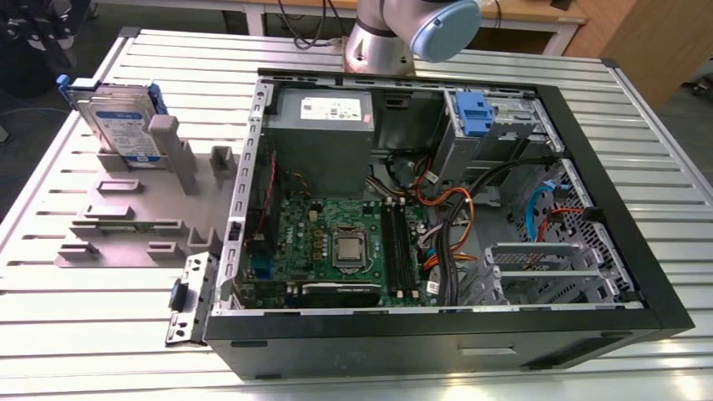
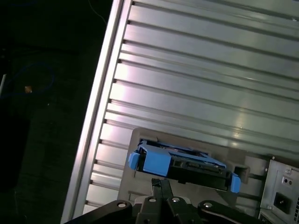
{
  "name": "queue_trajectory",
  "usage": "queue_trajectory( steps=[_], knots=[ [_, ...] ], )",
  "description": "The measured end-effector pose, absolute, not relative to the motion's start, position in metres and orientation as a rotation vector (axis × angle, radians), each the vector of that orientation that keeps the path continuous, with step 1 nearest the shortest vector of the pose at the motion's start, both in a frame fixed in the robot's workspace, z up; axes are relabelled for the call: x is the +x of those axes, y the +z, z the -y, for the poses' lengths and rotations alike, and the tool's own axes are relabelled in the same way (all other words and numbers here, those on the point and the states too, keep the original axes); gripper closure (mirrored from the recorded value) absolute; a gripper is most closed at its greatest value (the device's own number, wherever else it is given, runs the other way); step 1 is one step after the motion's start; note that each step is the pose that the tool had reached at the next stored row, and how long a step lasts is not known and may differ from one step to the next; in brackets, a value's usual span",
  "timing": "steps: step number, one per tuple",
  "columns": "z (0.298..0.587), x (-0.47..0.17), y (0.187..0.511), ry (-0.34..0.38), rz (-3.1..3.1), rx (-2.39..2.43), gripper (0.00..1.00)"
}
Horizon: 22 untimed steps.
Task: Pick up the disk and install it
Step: 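Pick up the disk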
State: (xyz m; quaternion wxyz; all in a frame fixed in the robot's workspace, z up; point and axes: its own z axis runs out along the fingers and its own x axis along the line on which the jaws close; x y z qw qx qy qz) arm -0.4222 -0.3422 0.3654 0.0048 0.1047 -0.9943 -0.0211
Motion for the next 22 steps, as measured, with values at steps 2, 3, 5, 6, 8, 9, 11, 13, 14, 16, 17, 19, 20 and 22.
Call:
queue_trajectory(
  steps=[2,3,5,6,8,9,11,13,14,16,17,19,20,22],
  knots=[
    [0.3422,-0.4222,0.3654,-0.066,3.11,0.362,0.89],
    [0.3422,-0.4222,0.3654,-0.066,3.108,0.379,0.89],
    [0.3422,-0.4222,0.3654,-0.066,3.103,0.411,0.89],
    [0.3422,-0.4222,0.3654,-0.066,3.101,0.427,0.89],
    [0.3422,-0.4222,0.3654,-0.065,3.096,0.455,0.89],
    [0.3422,-0.4222,0.3654,-0.065,3.094,0.469,0.89],
    [0.3422,-0.4222,0.3654,-0.065,3.09,0.496,0.89],
    [0.3422,-0.4222,0.3654,-0.065,3.086,0.516,0.89],
    [0.3422,-0.4222,0.3654,-0.065,3.085,0.521,0.89],
    [0.3422,-0.4222,0.3654,-0.065,3.085,0.522,0.89],
    [0.3422,-0.4222,0.3654,-0.065,3.085,0.523,0.89],
    [0.3422,-0.4222,0.3654,-0.065,3.084,0.525,0.89],
    [0.3422,-0.4222,0.3654,-0.065,3.084,0.525,0.89],
    [0.3422,-0.4222,0.3654,-0.065,3.084,0.527,0.89]
  ],
)
